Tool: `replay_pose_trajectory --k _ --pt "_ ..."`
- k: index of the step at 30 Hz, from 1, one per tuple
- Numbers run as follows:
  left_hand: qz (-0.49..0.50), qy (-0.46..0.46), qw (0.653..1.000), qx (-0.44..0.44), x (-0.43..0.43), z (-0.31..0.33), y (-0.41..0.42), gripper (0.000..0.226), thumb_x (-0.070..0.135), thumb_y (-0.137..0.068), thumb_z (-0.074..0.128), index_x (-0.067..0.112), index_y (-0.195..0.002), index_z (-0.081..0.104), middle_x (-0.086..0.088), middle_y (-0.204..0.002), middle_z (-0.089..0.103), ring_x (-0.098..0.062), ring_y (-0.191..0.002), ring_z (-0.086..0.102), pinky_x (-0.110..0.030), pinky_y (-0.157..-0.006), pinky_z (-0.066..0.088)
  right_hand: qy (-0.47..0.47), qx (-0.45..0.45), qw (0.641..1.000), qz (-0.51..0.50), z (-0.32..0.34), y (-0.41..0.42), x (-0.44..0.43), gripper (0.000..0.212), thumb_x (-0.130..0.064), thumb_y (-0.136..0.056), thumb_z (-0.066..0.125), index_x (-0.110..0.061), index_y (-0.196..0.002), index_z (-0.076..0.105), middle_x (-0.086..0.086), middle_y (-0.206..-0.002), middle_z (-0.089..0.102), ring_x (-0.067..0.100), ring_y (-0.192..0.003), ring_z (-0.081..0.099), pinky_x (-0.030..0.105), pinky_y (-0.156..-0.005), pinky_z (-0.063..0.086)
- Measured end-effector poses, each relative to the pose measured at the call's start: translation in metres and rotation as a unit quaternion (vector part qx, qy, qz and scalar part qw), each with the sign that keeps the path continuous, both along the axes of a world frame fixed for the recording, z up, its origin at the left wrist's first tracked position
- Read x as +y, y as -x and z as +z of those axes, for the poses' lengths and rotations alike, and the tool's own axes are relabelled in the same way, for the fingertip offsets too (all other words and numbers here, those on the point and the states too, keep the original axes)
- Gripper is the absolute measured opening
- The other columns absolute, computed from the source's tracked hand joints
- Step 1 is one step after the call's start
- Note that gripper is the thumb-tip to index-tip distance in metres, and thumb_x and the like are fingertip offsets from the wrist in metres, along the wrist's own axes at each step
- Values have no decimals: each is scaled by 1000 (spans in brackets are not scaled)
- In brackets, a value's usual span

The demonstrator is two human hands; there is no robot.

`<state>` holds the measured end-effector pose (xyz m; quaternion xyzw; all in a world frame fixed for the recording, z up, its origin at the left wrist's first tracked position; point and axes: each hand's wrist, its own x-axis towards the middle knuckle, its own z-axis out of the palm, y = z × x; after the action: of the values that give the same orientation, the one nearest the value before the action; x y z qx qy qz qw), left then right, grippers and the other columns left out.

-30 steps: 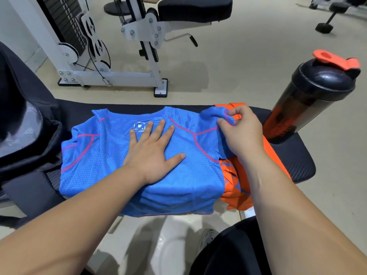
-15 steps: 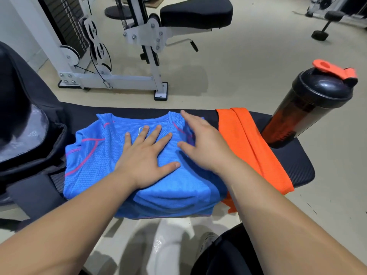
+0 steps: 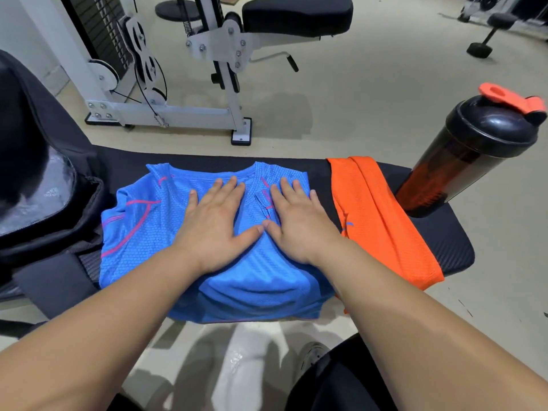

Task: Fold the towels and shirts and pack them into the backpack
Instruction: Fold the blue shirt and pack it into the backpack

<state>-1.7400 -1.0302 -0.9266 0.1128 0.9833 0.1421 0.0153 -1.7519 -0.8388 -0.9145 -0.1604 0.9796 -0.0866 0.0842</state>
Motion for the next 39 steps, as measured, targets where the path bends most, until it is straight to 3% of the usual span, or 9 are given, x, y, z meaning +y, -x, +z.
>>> replay_pose_trajectory --k 3,6,15,21,24,27,31,35,39 --pt "8 68 998 6 -5 5 3 97 80 -80 10 27 -160 14 4 -169 6 -22 -156 1 -60 -121 3 -48 -28 998 -6 -9 2 -6 86 -71 -96 19 -20 -160 -5 8 -167 -16 27 -153 -19 53 -123 -9" --pt "-4 122 992 -27 -5 3 4 98 85 -79 -2 30 -161 4 4 -169 -6 -25 -155 -6 -64 -120 0 -75 -18 997 -10 -11 2 2 88 -79 -90 10 -29 -159 -11 8 -166 -21 27 -152 -22 55 -121 -12" --pt "-13 123 990 -70 45 -5 35 95 87 -82 9 35 -159 -8 3 -167 -17 -29 -154 -16 -68 -118 -4 -163 -20 985 -55 3 16 49 79 -72 -94 5 -31 -159 -8 10 -167 -14 27 -154 -17 60 -119 -14" --pt "-33 110 990 -85 55 0 44 94 82 -81 12 33 -160 -5 3 -168 -16 -28 -154 -16 -66 -118 -6 -43 -2 995 -90 17 27 25 73 -60 -101 14 -20 -161 2 9 -167 -14 26 -154 -15 52 -123 -10" --pt "-42 80 993 -72 44 5 39 87 71 -89 23 27 -161 3 2 -169 -7 -25 -155 -9 -62 -121 -3 12 -42 993 -106 4 22 9 78 -66 -99 14 -21 -161 -4 7 -167 -16 24 -154 -17 50 -124 -9" --pt "-16 39 999 1 13 15 29 72 58 -98 35 22 -159 22 -2 -167 18 -26 -154 12 -54 -123 9 -1 -19 994 -106 -10 16 8 83 -75 -92 10 -30 -160 -7 6 -167 -18 25 -153 -21 52 -122 -12" --pt "75 31 987 138 -57 40 21 51 36 -94 42 15 -139 52 -13 -131 57 -42 -116 51 -52 -98 45 -19 -5 995 -96 -5 13 0 80 -80 -89 7 -43 -157 -10 7 -166 -21 33 -151 -25 62 -117 -16" --pt "162 185 969 -6 -106 65 30 42 20 -88 53 9 -128 54 -18 -120 58 -42 -111 51 -50 -90 48 -56 33 996 -54 -4 6 -27 80 -82 -87 2 -44 -156 -11 8 -166 -22 40 -149 -26 71 -112 -14" --pt "123 300 941 -101 -105 69 36 40 50 -93 50 18 -114 59 -8 -120 59 -33 -118 50 -40 -86 40 -60 60 996 -25 6 4 -47 79 -82 -86 -1 -45 -155 -14 8 -165 -23 42 -148 -27 72 -111 -14"
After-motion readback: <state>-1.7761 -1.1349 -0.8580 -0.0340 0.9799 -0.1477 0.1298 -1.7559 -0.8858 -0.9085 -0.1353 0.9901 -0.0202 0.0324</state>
